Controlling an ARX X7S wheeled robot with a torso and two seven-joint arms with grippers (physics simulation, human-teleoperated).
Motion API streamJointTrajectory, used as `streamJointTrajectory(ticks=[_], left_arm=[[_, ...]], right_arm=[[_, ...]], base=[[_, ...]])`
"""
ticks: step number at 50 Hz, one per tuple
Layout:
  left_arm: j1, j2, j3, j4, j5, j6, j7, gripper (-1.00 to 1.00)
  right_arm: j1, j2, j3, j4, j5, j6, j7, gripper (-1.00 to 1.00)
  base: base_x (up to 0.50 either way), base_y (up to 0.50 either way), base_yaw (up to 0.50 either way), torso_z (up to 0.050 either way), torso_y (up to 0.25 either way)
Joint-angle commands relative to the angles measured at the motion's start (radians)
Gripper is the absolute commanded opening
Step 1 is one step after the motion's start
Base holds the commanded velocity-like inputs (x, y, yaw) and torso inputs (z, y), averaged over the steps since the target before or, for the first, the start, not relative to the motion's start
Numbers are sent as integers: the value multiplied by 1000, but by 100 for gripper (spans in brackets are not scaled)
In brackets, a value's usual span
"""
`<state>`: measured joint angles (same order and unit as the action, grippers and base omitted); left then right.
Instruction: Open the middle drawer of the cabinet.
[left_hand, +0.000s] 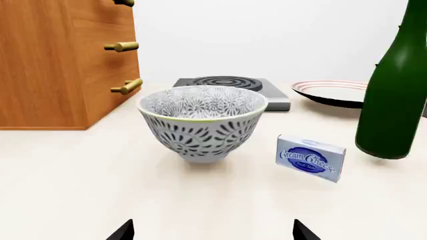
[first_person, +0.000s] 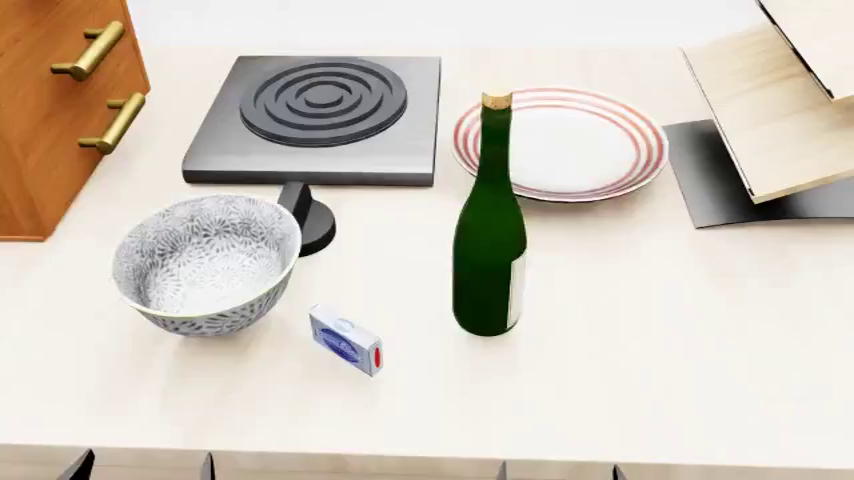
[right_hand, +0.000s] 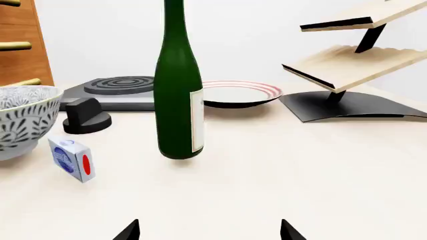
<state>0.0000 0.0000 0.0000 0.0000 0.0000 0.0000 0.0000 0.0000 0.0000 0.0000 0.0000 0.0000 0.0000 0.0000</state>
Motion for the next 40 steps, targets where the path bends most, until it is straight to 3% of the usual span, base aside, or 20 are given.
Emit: streamJointTrajectory(ticks=[1,24,30,40], left_arm=[[-1,-17,20,-7,-6,14,-22,100],[-16,-69,76,-22,-31,29,-95,100],[6,-87,97,-27,44,81,-152,100],[22,-102,104,46,-5,38,-140,100]], right_arm=[[-1,16,-23,3,10,-3,22,100],[0,63,-79,-9,62,3,94,100],[-9,73,-92,-15,60,15,108,100],[-18,83,-107,-75,48,65,148,100]], base=[[0,0,0,0,0],[0,0,0,0,0],[0,0,0,0,0],[0,0,0,0,0]])
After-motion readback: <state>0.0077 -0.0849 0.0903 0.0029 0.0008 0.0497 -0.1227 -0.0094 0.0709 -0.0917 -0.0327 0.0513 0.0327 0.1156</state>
